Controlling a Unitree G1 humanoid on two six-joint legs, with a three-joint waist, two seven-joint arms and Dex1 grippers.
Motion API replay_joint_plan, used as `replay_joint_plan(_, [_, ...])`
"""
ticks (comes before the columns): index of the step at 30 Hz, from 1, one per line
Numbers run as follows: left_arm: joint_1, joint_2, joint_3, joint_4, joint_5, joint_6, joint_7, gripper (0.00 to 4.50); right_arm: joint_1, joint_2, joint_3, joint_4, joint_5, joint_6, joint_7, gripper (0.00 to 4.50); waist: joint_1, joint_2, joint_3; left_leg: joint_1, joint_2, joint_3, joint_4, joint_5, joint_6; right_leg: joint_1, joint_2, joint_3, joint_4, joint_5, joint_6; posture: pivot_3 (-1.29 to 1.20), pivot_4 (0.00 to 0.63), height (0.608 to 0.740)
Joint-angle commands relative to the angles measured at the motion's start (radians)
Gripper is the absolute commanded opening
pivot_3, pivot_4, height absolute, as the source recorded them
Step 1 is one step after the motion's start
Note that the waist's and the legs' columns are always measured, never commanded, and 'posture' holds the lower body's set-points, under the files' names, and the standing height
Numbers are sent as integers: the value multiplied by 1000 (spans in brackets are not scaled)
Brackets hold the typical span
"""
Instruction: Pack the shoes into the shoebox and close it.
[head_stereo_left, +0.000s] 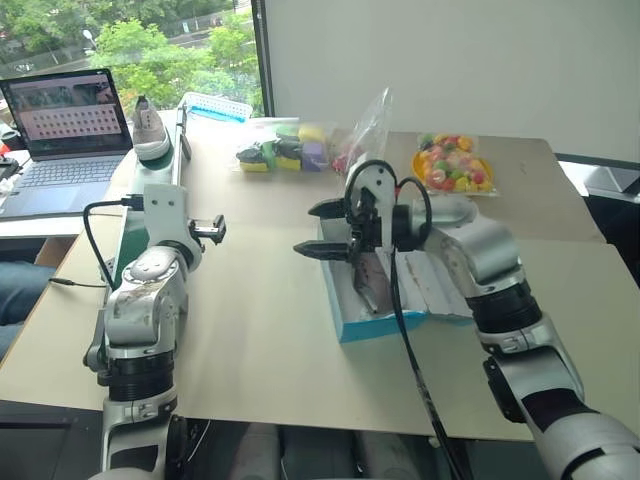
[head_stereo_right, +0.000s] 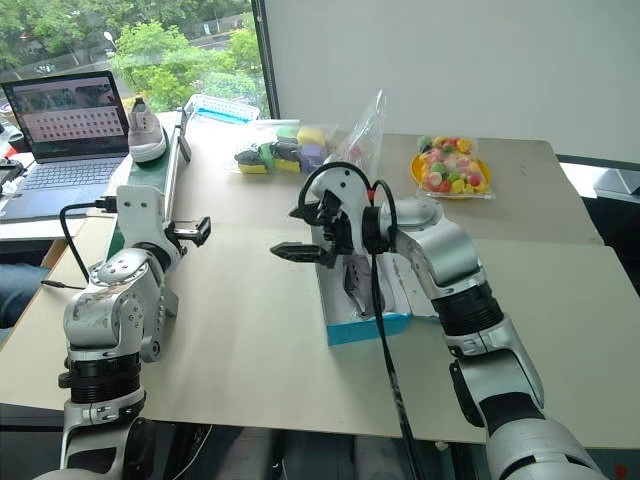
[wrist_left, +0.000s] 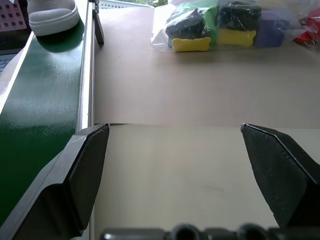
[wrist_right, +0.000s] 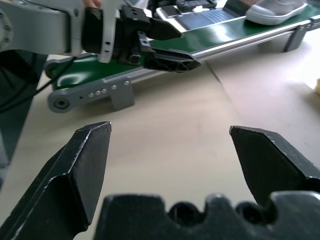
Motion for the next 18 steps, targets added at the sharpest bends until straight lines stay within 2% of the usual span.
replay_joint_plan(1, [1,19,37,5,5,-66,5,4500,22,19,-16,36,-45,-88,-46,4441,-2,0,0,0,0,0,0,0,0,0,0,0,0,0,0,0,150,740])
replay_joint_plan(18, [17,143,146,195,16,-212,1,4500,42,55,-44,100,-94,-141,-110,4441,-6,0,0,0,0,0,-1,0,0,0,0,0,0,0,0,0,150,740])
